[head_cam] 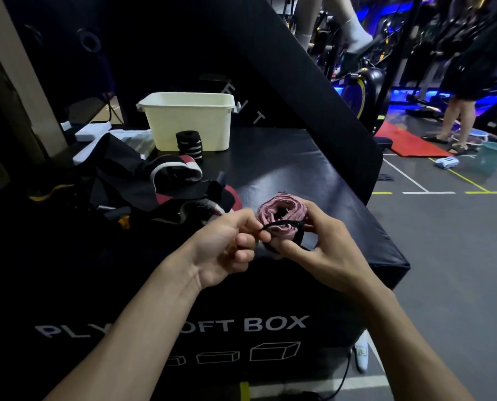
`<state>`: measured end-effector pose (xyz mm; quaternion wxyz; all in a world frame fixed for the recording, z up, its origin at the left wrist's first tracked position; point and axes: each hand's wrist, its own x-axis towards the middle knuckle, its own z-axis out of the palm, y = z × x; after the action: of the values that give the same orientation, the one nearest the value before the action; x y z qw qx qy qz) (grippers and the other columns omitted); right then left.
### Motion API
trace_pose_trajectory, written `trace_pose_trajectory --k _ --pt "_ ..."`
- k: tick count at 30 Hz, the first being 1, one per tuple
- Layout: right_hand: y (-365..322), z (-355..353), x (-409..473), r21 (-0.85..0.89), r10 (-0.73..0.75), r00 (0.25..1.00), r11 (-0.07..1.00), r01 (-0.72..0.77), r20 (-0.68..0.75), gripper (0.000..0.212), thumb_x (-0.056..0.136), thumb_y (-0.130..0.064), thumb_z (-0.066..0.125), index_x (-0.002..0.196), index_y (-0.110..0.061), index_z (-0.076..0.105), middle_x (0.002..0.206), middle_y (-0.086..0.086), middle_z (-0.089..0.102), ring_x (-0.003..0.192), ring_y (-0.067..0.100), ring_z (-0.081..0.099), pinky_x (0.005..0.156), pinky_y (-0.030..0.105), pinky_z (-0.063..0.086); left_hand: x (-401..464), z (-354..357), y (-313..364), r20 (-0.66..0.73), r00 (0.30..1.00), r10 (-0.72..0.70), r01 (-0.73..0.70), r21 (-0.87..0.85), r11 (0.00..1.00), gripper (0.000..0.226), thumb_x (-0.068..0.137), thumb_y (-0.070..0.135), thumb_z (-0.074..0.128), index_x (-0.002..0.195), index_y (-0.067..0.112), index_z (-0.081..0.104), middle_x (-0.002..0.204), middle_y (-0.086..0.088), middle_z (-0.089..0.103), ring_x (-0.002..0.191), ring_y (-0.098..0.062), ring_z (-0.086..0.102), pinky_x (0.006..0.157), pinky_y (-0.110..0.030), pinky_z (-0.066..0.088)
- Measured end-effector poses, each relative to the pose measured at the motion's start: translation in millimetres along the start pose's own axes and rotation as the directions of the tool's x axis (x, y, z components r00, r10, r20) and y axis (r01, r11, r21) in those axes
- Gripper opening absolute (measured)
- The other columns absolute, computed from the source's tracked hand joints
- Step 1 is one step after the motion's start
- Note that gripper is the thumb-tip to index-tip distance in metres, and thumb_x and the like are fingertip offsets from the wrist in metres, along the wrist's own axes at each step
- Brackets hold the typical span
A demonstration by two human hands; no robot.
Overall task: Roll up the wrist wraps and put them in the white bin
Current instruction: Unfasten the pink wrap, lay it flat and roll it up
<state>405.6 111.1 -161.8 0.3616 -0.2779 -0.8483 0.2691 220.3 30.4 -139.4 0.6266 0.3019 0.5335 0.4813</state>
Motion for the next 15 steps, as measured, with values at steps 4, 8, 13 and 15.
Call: trace_pose_trajectory --k 4,8,13,15 --pt "-1 5 1 -0.022 0.081 0.996 0.996 -0.082 -0.036 0.057 0.081 -0.026 0.083 0.133 -0.027 0.059 0.112 -0.017 0.072 0.103 -0.004 0.067 0.092 0.022 0.053 6 2 -3 0.032 0.999 -0.025 0.028 -0.105 0.994 0.018 0.084 0.02 0.053 0.07 0.012 0.062 0.044 0.013 0.028 0.033 -0.003 0.024 0.039 -0.017 0.012" --pt "-2 17 3 -0.037 0.2 0.976 0.978 -0.204 -0.09 0.047 0.076 -0.036 0.082 0.119 -0.028 0.063 0.098 -0.014 0.074 0.092 -0.005 0.068 0.085 0.024 0.054 13 0 -10 0.041 0.999 -0.017 0.026 -0.216 0.976 0.013 0.08 0.019 0.054 0.071 0.012 0.059 0.044 0.012 0.028 0.03 -0.003 0.023 0.038 -0.016 0.009" --pt "-2 29 6 -0.1 0.264 0.948 0.954 -0.284 -0.176 0.054 0.069 -0.062 0.065 0.108 -0.026 0.062 0.091 -0.004 0.075 0.088 0.015 0.071 0.079 0.037 0.056 20 2 -10 0.028 1.0 0.014 -0.006 -0.266 0.964 0.012 0.076 0.019 0.055 0.066 0.012 0.059 0.042 0.012 0.027 0.029 -0.003 0.02 0.035 -0.016 0.008" --pt "-1 32 6 -0.099 0.288 0.939 0.946 -0.31 -0.191 0.058 0.067 -0.067 0.057 0.108 -0.025 0.061 0.091 -0.002 0.075 0.091 0.021 0.071 0.08 0.04 0.056 21 2 -10 0.025 1.0 0.015 -0.008 -0.251 0.968 0.016 0.081 0.018 0.053 0.067 0.012 0.059 0.041 0.012 0.027 0.029 -0.003 0.019 0.035 -0.016 0.007"
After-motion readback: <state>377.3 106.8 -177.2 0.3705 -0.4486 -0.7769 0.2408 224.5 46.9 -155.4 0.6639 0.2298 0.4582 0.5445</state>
